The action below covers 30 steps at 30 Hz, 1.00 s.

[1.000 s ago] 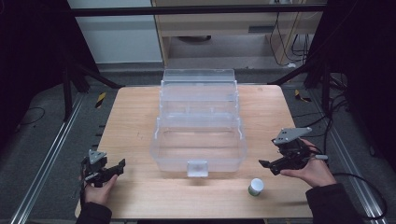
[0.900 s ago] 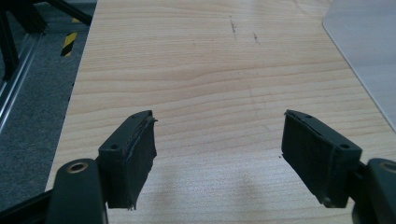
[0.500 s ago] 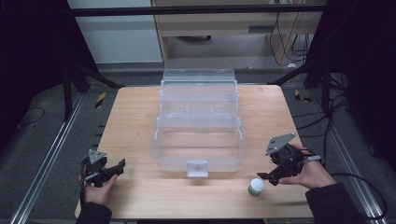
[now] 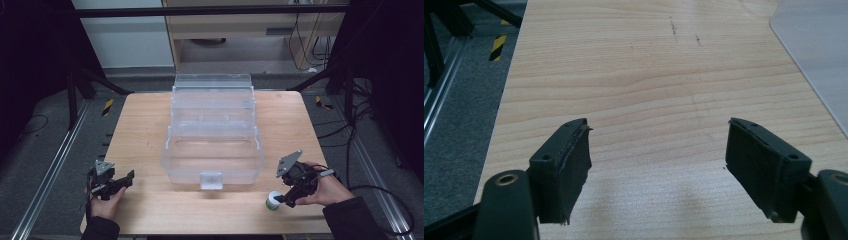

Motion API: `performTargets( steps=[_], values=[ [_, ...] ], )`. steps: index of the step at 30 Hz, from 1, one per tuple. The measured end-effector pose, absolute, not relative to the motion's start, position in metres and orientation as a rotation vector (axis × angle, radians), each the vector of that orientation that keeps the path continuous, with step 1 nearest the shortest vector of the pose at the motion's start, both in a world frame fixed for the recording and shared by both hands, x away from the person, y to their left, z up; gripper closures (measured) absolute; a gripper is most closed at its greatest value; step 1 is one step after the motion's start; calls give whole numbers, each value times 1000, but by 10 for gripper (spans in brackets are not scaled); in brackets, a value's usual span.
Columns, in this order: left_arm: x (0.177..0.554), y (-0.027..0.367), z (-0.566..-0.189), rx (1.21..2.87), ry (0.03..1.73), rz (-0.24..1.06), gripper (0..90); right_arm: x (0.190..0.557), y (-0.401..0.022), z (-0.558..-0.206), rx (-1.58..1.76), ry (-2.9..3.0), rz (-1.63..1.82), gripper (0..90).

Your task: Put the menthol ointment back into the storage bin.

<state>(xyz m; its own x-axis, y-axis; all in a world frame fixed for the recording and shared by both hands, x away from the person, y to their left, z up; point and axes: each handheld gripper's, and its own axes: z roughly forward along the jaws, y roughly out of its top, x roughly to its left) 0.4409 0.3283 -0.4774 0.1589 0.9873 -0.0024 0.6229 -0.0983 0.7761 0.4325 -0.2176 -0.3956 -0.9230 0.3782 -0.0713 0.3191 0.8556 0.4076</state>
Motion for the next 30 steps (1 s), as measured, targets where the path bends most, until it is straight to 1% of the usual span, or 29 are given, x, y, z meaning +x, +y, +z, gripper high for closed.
performTargets(
  steps=[3, 8, 9, 14, 30],
  values=[
    [441, 328, -477, 1801, 1531, 725, 253, 430, -214, -400, 517, 2912, 570, 250],
    [441, 328, -477, 1801, 1531, 725, 253, 428, -210, -405, 485, 2951, 525, 282],
    [441, 328, -477, 1800, 1532, 725, 253, 427, -209, -407, 471, 2967, 510, 307],
    [441, 328, -478, 1803, 1531, 725, 253, 426, -208, -412, 445, 2986, 485, 343],
    [442, 327, -478, 1808, 1529, 723, 255, 432, -195, -432, 338, 3039, 346, 425]
  ],
)
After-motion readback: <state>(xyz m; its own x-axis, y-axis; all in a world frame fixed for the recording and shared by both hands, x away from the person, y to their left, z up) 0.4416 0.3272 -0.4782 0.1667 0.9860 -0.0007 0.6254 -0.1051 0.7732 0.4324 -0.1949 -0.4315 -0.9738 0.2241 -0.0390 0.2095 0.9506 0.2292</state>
